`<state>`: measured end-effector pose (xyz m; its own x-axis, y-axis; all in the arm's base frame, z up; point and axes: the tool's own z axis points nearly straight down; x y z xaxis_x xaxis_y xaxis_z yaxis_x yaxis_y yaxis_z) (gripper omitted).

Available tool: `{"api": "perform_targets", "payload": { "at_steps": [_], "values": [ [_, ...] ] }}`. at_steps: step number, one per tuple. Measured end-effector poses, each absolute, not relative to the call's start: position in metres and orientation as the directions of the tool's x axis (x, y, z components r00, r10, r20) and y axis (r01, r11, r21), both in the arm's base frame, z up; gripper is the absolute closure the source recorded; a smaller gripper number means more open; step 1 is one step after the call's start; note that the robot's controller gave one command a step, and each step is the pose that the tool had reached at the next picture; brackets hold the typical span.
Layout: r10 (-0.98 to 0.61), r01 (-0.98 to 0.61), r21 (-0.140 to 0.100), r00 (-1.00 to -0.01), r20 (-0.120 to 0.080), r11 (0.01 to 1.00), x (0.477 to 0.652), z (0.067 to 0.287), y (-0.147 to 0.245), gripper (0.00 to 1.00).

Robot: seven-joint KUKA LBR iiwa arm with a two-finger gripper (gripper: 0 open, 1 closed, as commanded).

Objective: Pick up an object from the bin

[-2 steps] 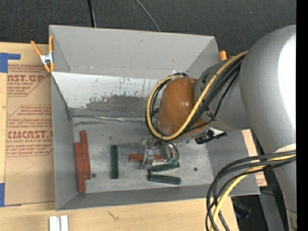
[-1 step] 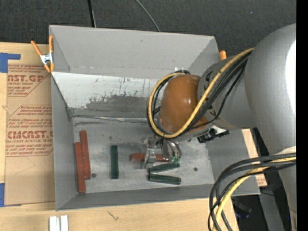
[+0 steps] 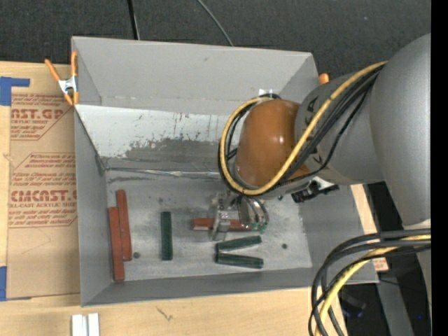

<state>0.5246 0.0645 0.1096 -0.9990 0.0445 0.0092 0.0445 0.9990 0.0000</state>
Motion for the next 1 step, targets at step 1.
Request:
{"api": "perform_targets", "payload": {
  "at_steps": [1],
  "values": [
    [0.044, 0.044, 0.000, -0.999, 0.006, 0.999, 0.5251, 0.1335, 0.0647, 1.00]
  ]
}}
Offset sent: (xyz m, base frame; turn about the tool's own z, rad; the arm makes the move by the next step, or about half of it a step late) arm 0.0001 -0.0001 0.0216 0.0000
